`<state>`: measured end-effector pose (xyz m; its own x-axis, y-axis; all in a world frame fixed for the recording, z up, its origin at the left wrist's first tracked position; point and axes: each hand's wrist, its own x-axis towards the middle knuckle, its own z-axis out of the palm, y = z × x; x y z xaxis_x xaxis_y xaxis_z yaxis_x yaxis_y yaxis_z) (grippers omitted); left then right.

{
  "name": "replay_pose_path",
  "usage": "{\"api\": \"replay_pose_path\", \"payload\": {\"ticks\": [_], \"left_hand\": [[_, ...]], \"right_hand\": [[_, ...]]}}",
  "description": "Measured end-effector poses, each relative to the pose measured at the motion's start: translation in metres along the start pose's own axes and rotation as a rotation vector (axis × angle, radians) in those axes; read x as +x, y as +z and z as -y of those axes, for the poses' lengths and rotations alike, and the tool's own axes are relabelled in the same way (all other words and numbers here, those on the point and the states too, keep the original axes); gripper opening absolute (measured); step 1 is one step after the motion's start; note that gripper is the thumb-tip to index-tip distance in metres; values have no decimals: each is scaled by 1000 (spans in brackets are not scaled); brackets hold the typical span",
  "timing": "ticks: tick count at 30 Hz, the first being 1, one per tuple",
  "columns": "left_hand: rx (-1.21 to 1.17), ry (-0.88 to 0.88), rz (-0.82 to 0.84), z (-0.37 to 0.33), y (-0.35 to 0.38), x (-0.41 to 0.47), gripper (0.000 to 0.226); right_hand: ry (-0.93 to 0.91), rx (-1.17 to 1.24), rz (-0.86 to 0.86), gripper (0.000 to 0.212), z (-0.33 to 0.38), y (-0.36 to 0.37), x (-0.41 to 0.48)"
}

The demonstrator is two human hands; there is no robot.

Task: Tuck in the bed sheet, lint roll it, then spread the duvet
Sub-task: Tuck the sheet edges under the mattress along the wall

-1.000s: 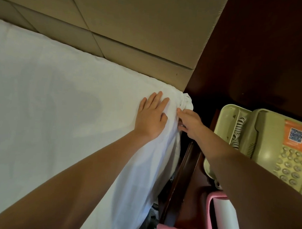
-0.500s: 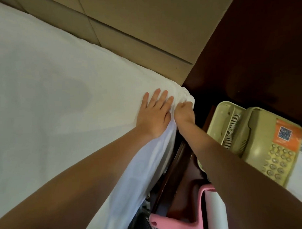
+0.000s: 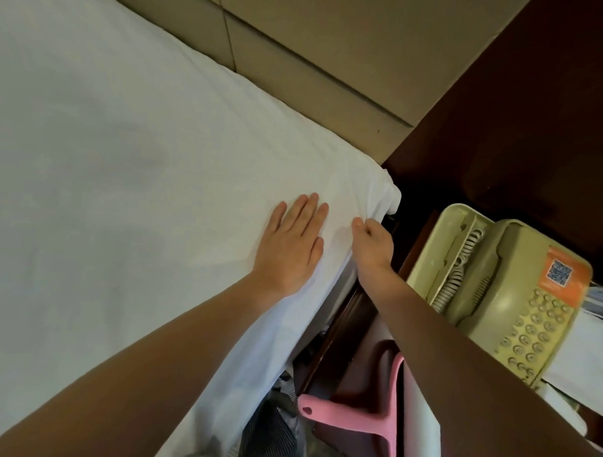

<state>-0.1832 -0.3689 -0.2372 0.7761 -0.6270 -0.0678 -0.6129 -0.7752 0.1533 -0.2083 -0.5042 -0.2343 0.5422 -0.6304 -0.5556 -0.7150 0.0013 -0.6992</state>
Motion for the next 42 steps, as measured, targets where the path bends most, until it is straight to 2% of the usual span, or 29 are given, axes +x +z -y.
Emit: {"api": "replay_pose_path", "payload": {"ticks": [3,6,7,9,12,17,19,22,24,26,28,31,33,34,37,39,42], "left_hand": [[6,96,35,4,2,-27,51],[28,152,50,8,4,-40,50],[33,144,41,7,4,-41,50],[28,126,48,6,4,-41,49],[33,119,54,7,3,-44,50],[59,148,83,19,-2,-84,51],[36,134,83,23,0,-106,51],[20,15,54,25,-1,-134,54],[39,-44,80,24,-7,-155,58],[28,-88,178,26,-11,-181,56],[4,-103,220,27,-13,-208,56],[-28,-30,235,29,-16,-245,60],[-21,8,234,31,-15,-267,60],[-20,10,239,33,-13,-278,60],[-42,3,230,39,-8,-308,60],[-52,-5,221,41,-5,-324,65],[-57,-12,268,43,-3,-341,69]], "right_hand": [[63,71,-46,34,3,7,-9],[107,61,95,31,-12,12,-32],[105,25,147,36,-20,13,-40],[50,-16,176,30,-31,15,-50],[-23,-106,103,24,-29,13,-52],[63,-68,-91,32,-28,29,-69],[101,-24,-87,36,-37,42,-90],[128,-18,-23,57,-63,53,-135],[182,-75,31,51,-74,54,-156],[138,-186,54,41,-74,54,-168],[70,-273,-29,34,-69,52,-178],[-1,-214,-132,24,-68,51,-193],[24,-78,-88,11,-74,58,-211],[60,-29,-62,15,-79,65,-224],[242,-7,38,53,-109,81,-265],[244,-106,135,50,-131,86,-281],[110,-282,103,41,-144,75,-279]]}}
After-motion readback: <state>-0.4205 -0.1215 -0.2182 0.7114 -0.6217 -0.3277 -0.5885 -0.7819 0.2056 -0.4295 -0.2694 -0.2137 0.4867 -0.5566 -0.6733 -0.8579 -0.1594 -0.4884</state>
